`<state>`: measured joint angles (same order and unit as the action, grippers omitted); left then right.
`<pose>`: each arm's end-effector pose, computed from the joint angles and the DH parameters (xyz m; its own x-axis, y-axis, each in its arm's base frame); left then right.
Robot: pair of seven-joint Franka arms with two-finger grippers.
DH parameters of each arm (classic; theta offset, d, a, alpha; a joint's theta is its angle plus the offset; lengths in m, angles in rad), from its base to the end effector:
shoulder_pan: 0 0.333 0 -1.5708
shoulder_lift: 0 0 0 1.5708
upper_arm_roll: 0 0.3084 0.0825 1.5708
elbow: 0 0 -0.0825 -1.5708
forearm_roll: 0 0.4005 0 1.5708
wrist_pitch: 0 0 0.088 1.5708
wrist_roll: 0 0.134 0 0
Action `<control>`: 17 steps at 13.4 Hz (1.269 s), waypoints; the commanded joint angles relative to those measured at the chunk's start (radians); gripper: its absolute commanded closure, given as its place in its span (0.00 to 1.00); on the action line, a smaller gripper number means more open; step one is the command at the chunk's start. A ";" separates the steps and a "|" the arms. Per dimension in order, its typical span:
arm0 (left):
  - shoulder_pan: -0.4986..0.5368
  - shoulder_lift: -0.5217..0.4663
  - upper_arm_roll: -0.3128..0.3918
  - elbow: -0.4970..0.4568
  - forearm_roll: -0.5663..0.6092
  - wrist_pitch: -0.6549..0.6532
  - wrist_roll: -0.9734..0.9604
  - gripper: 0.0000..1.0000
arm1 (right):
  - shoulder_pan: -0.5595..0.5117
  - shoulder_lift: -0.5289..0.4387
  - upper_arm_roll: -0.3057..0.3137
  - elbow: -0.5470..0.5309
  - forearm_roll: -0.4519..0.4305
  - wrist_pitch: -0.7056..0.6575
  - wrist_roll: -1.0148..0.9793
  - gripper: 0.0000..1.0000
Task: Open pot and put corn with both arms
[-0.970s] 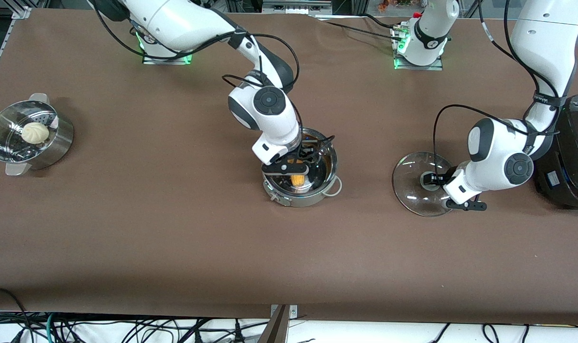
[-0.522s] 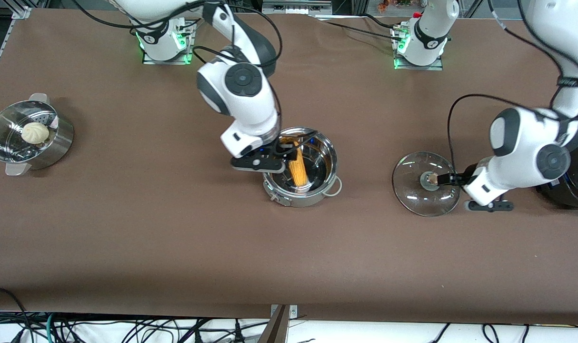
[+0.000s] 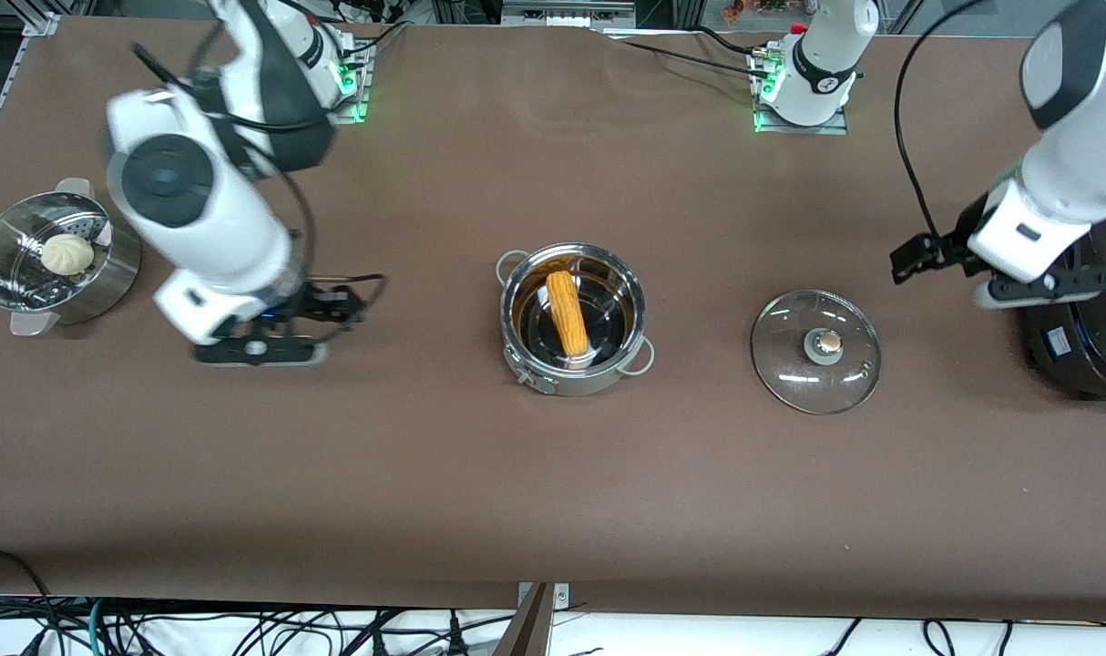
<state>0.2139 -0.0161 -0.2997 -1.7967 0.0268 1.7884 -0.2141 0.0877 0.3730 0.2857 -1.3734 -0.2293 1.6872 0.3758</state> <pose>0.5737 -0.0471 0.5063 0.9924 0.1221 0.0134 0.1225 -0.9921 -0.0288 0.6491 0.1953 0.4713 0.9999 0.0132 0.0030 0.0127 -0.9913 0.1312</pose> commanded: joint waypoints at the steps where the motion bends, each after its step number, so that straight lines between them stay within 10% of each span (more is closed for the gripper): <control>1: 0.001 0.008 -0.006 0.117 0.004 -0.088 -0.008 0.00 | -0.016 -0.130 -0.072 -0.090 0.005 -0.018 -0.174 0.00; 7: 0.002 0.007 -0.002 0.206 0.005 -0.173 -0.004 0.00 | -0.016 -0.422 -0.315 -0.388 0.214 0.025 -0.262 0.00; 10: -0.033 0.004 0.033 0.206 0.004 -0.170 0.005 0.00 | -0.043 -0.473 -0.324 -0.391 0.219 0.074 -0.270 0.00; 13: -0.238 -0.001 0.256 0.206 0.004 -0.172 0.007 0.00 | -0.066 -0.438 -0.313 -0.320 0.222 -0.032 -0.351 0.00; 17: -0.237 -0.001 0.257 0.209 -0.002 -0.175 0.001 0.00 | -0.083 -0.408 -0.327 -0.311 0.285 -0.047 -0.350 0.00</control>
<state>-0.0135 -0.0286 -0.0511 -1.6220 0.0269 1.6414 -0.2151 0.0198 -0.0560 -0.0465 -1.7197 0.0300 1.6666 0.0422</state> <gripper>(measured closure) 0.000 0.000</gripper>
